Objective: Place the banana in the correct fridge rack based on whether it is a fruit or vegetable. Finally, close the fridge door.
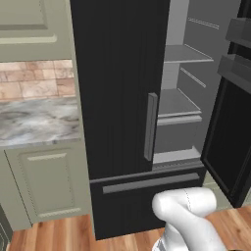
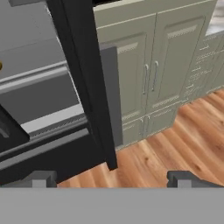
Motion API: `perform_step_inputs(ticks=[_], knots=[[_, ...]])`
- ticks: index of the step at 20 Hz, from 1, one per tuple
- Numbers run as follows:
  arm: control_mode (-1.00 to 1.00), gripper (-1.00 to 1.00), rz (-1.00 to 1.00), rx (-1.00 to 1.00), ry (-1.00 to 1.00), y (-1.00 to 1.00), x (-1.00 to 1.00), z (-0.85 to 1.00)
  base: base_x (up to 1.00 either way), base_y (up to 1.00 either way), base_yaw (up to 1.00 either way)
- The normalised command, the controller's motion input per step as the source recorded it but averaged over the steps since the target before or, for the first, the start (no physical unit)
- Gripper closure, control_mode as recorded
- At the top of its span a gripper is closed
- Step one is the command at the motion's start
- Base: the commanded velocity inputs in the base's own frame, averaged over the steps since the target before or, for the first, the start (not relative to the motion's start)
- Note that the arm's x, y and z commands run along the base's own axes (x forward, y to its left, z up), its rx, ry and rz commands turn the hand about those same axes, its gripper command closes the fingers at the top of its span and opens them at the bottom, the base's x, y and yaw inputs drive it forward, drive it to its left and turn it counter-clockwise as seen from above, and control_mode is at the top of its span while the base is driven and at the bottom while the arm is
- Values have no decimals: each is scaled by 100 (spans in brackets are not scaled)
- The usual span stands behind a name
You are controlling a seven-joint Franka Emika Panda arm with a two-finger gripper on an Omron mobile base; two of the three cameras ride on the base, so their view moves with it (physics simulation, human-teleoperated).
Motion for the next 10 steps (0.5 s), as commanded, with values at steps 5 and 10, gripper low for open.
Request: perform_step_inputs(ticks=[5, 10], knots=[[-100, -100, 0, 1, 0, -44, 37, -4, 0, 0, 0], [-100, -100, 2, 0, 0, -30, 29, -23, 0, 0, 0]])
